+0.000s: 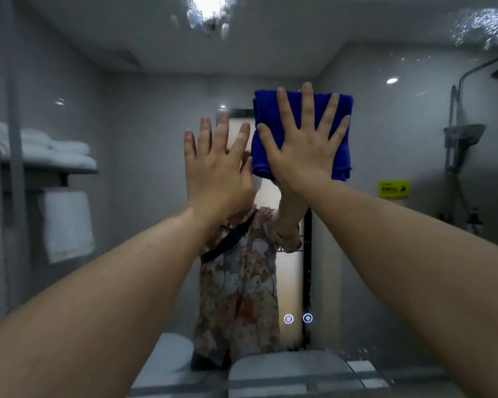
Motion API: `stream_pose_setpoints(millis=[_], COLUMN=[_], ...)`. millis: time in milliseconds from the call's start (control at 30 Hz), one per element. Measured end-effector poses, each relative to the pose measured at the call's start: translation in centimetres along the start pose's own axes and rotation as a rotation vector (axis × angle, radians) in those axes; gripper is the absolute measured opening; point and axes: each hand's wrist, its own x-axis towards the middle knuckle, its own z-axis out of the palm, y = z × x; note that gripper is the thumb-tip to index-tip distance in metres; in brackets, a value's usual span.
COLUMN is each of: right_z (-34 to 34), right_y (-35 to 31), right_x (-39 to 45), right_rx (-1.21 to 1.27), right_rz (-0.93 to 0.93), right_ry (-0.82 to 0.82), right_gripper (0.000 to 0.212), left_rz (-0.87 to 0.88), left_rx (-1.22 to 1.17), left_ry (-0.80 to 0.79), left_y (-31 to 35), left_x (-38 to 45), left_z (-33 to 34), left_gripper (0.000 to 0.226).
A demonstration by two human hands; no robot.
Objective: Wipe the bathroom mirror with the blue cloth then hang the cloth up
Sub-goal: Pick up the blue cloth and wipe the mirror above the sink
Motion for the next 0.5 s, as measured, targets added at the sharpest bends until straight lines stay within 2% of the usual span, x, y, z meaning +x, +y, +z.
stream_pose_setpoints(millis=[400,500], right_z=[1.9,2.3], right_y=[1.3,1.8], right_x=[-8.2,-9.9], right_rx=[0.018,0.005], right_rz=[-0.024,-0.044], right_ry=[-0.018,-0.020], right_gripper=[0.076,0.076], left_rz=[-0.024,-0.076], left_rx=[0.015,0.006], left_ry=[-0.044,-0.077], left_y=[0.5,1.1], left_x=[-0.3,-0.7], left_z=[-0.3,-0.4], left_gripper=[0.061,0.062])
